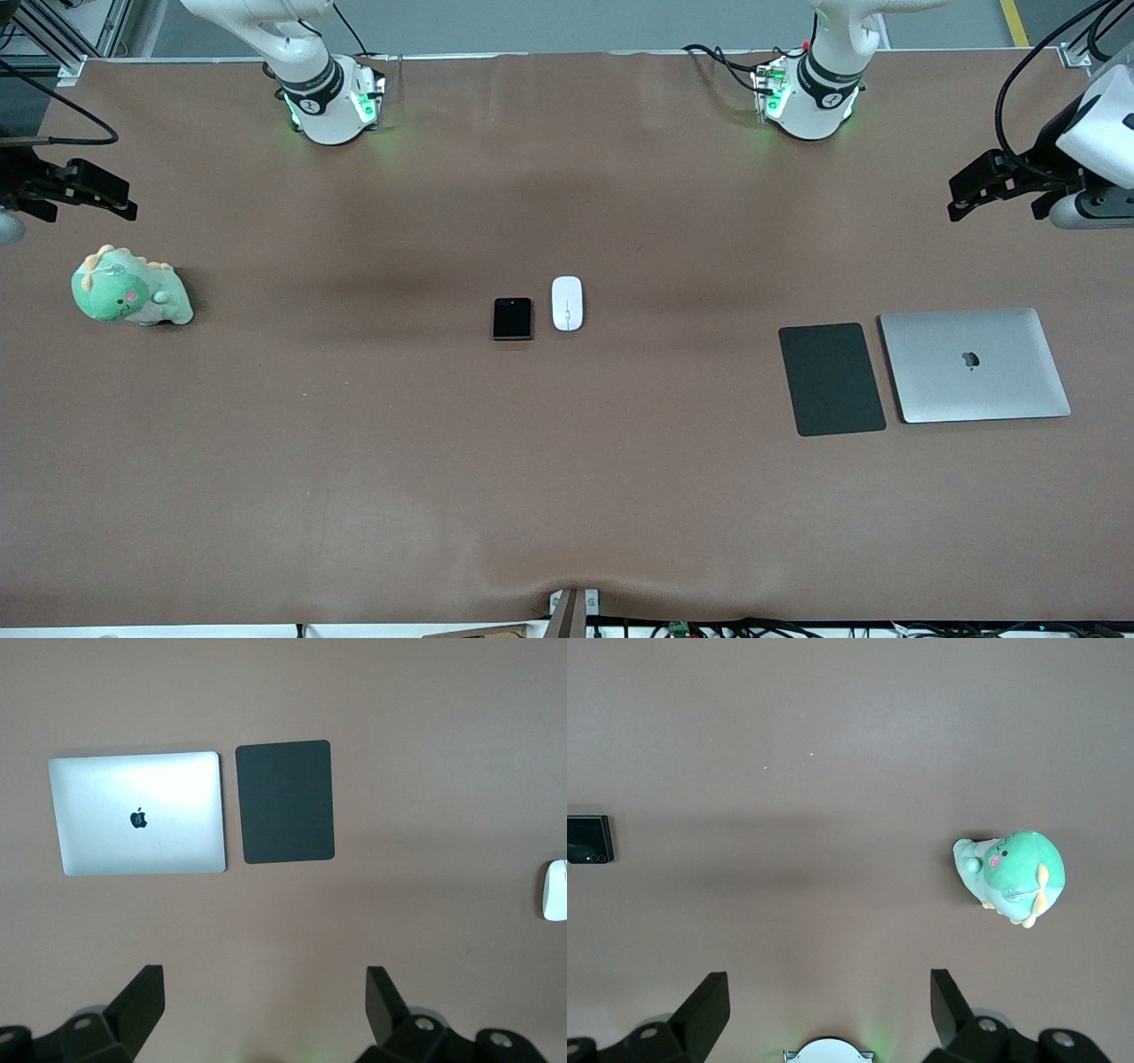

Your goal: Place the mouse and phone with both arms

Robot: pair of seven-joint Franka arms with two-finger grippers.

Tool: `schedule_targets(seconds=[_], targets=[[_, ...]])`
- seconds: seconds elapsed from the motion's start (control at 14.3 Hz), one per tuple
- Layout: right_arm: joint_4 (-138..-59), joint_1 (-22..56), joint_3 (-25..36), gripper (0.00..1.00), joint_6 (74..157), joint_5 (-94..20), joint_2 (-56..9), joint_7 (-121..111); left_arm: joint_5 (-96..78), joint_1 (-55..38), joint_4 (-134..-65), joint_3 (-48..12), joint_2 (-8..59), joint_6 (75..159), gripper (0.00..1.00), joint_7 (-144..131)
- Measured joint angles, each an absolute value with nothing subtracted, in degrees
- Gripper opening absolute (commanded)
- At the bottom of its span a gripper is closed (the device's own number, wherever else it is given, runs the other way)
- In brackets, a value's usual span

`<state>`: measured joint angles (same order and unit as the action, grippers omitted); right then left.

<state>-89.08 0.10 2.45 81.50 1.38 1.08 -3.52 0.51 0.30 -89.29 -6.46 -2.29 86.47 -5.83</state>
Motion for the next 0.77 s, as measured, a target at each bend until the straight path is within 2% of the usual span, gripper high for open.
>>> schedule_targets(seconds=[0.77], targets=[[-89.14, -0.35, 2.45, 1.00, 81.47, 1.10, 1.08, -3.52, 0.43, 0.21, -88.47, -6.49, -0.86, 86.47, 1.00, -5.83]])
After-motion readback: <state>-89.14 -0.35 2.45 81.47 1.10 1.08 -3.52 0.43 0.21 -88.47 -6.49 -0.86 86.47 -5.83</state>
